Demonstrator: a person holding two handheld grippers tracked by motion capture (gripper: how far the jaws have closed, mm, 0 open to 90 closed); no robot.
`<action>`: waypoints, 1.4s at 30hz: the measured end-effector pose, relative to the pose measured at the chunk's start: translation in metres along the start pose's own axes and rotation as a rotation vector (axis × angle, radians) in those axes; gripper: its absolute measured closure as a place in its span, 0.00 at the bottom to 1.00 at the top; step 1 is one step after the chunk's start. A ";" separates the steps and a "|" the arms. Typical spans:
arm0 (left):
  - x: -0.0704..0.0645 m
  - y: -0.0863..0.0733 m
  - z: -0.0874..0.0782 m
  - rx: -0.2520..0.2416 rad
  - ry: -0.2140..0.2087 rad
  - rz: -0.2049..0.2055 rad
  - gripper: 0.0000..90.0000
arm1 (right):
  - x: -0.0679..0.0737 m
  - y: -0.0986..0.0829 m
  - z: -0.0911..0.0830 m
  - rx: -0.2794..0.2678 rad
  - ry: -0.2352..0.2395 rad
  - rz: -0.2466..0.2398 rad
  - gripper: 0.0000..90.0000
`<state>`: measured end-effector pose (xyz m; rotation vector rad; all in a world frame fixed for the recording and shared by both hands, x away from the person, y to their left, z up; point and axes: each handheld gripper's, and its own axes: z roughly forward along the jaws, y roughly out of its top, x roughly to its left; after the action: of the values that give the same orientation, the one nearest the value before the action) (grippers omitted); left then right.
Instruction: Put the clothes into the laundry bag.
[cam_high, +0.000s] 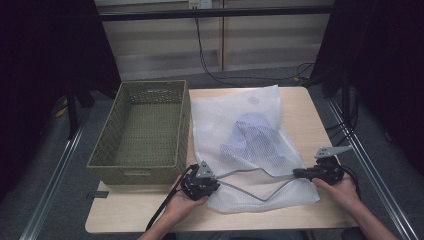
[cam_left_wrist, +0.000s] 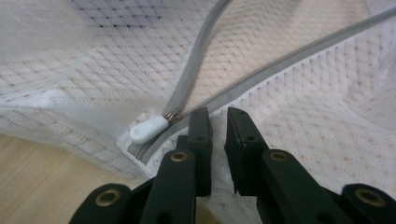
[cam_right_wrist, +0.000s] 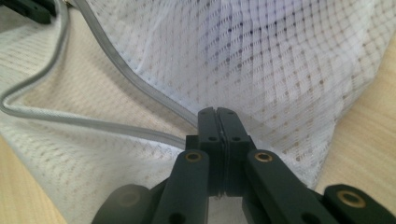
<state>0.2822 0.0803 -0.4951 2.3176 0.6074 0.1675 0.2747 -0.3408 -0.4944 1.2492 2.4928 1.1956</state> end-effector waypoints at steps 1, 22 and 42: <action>0.000 -0.001 -0.002 0.004 0.009 -0.001 0.89 | 0.000 -0.001 0.003 0.022 -0.012 -0.002 0.99; -0.001 -0.025 -0.031 0.060 -0.014 0.048 0.84 | -0.005 -0.006 0.002 0.026 -0.027 0.045 0.97; 0.003 -0.042 -0.050 0.084 -0.004 0.074 0.78 | 0.010 -0.011 -0.002 0.061 0.005 0.001 0.90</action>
<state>0.2549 0.1395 -0.4872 2.4229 0.5365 0.1754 0.2601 -0.3386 -0.4984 1.2638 2.5501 1.1327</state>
